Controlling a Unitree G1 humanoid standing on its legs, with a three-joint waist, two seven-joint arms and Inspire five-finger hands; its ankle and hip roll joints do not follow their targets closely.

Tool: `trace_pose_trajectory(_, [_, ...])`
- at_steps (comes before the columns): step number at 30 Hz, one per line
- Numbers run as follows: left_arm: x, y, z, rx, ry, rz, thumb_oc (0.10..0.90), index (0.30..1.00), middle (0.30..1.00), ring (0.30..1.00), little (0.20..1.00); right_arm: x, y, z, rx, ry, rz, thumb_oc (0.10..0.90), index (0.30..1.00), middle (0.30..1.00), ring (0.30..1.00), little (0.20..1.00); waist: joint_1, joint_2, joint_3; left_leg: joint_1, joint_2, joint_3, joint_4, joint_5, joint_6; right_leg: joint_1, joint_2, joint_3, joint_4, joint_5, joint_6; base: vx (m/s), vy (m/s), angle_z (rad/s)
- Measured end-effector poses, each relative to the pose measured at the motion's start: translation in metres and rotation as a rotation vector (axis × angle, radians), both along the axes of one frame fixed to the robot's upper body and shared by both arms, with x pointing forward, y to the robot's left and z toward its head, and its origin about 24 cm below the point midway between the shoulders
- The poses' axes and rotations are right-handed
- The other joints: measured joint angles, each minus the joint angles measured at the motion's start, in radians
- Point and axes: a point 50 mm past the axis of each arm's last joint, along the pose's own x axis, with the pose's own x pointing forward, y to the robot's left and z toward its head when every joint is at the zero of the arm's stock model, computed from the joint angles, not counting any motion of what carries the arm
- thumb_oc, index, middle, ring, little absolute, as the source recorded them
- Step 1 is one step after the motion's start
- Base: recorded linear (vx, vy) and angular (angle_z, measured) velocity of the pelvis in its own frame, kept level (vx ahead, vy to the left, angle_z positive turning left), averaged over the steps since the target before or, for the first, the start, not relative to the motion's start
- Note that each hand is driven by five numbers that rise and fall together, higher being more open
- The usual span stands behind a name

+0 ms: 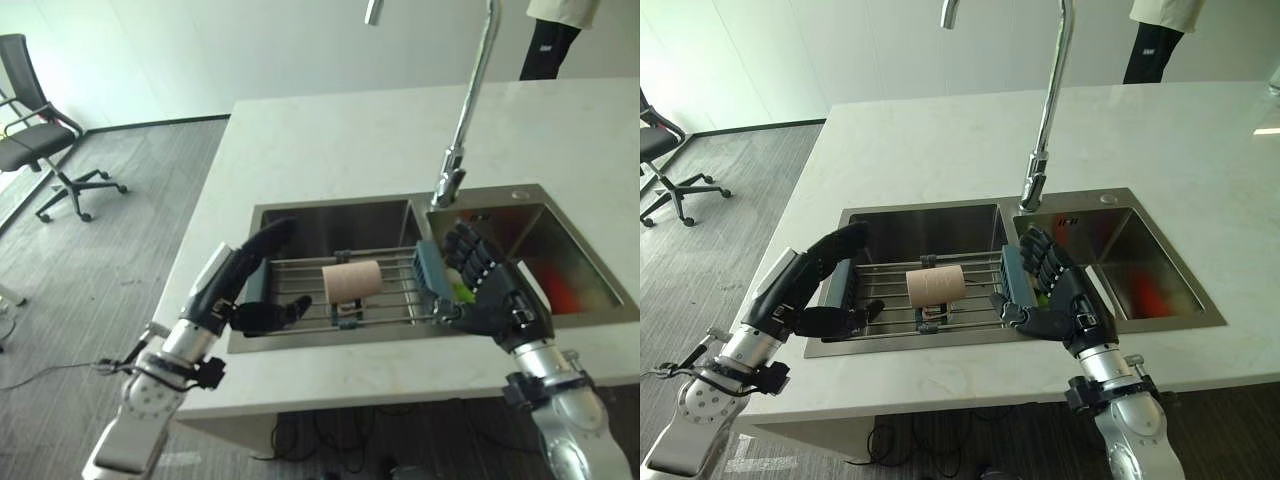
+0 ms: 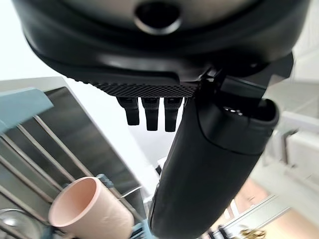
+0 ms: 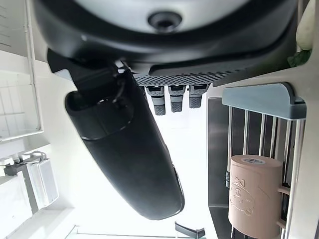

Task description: Place the dishes in the dishwasher.

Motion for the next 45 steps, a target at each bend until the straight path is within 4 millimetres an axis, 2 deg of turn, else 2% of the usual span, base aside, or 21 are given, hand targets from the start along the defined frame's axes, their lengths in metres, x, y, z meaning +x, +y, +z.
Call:
trace_pose_trajectory(4, [0.013,0.006,-0.002,0.033,0.060,0.029,0.800,0.900,0.900,0.900,0.900,0.005,0.004,0.002,-0.003,-0.005,0.016,0.800,0.900,0.900,0.900,0.900,-0.017,0.008,-0.019,0.001,0.004,0.020,0.001,0.002,0.000,-0.015,0.007,0.020,0.005,0.003,0.002,-0.01,0.021,-0.16])
trace_pose_trajectory(7, [0.025,-0.001,-0.005,0.081,0.106,0.017,0.800,0.900,0.900,0.900,0.900,0.008,0.010,0.001,-0.002,0.003,0.043,0.800,0.900,0.900,0.900,0.900,-0.028,0.014,-0.030,0.002,0.009,0.035,-0.003,0.003,0.000,-0.015,0.012,0.033,-0.001,0.008,0.007,0.00,0.008,-0.15])
trace_pose_trajectory(13, [0.033,-0.008,-0.013,0.112,0.166,0.010,0.800,0.900,0.900,0.900,0.900,0.008,0.010,0.000,-0.005,0.010,0.047,0.800,0.900,0.900,0.900,0.900,-0.061,0.015,-0.031,0.019,0.015,0.064,-0.011,0.003,0.000,-0.018,0.025,0.064,-0.004,0.013,0.013,0.00,0.017,-0.17])
trace_pose_trajectory(17, [0.041,0.002,-0.028,0.151,0.248,0.068,0.800,0.900,0.900,0.900,0.900,0.008,0.010,0.000,-0.017,0.020,0.052,0.800,0.900,0.900,0.900,0.900,-0.090,0.017,-0.033,0.020,0.019,0.079,-0.016,0.002,0.000,-0.030,0.035,0.085,-0.003,0.016,0.015,0.01,0.023,-0.13])
trace_pose_trajectory(18, [0.043,0.003,-0.031,0.155,0.267,0.077,0.800,0.900,0.900,0.900,0.900,0.008,0.010,0.000,-0.018,0.020,0.056,0.800,0.900,0.900,0.900,0.900,-0.086,0.018,-0.034,0.020,0.021,0.084,-0.018,0.002,-0.001,-0.031,0.036,0.088,-0.003,0.016,0.015,0.01,0.015,-0.14])
trace_pose_trajectory(23, [0.043,0.014,-0.054,0.178,0.373,0.125,0.800,0.900,0.900,0.900,0.900,0.009,0.009,0.000,-0.043,0.032,0.074,0.800,0.900,0.900,0.900,0.900,-0.111,0.020,-0.034,0.040,0.024,0.112,-0.036,0.002,-0.001,-0.022,0.044,0.111,-0.012,0.022,0.013,0.02,0.010,-0.17])
trace_pose_trajectory(31, [0.048,0.027,-0.063,0.216,0.416,0.181,0.800,0.900,0.900,0.900,0.900,0.009,0.009,0.000,-0.087,0.036,0.091,0.800,0.900,0.900,0.900,0.900,-0.116,0.024,-0.037,0.054,0.031,0.131,-0.041,0.000,-0.002,-0.015,0.056,0.131,-0.023,0.029,0.014,0.01,0.004,-0.07])
trace_pose_trajectory(45, [0.047,0.033,-0.072,0.224,0.452,0.210,0.800,0.900,0.900,0.900,0.900,0.010,0.010,0.002,-0.130,0.028,0.108,0.800,0.900,0.900,0.900,0.900,-0.141,0.026,-0.038,0.071,0.036,0.157,-0.053,0.000,-0.004,-0.013,0.067,0.151,-0.033,0.039,0.009,0.00,-0.004,-0.05])
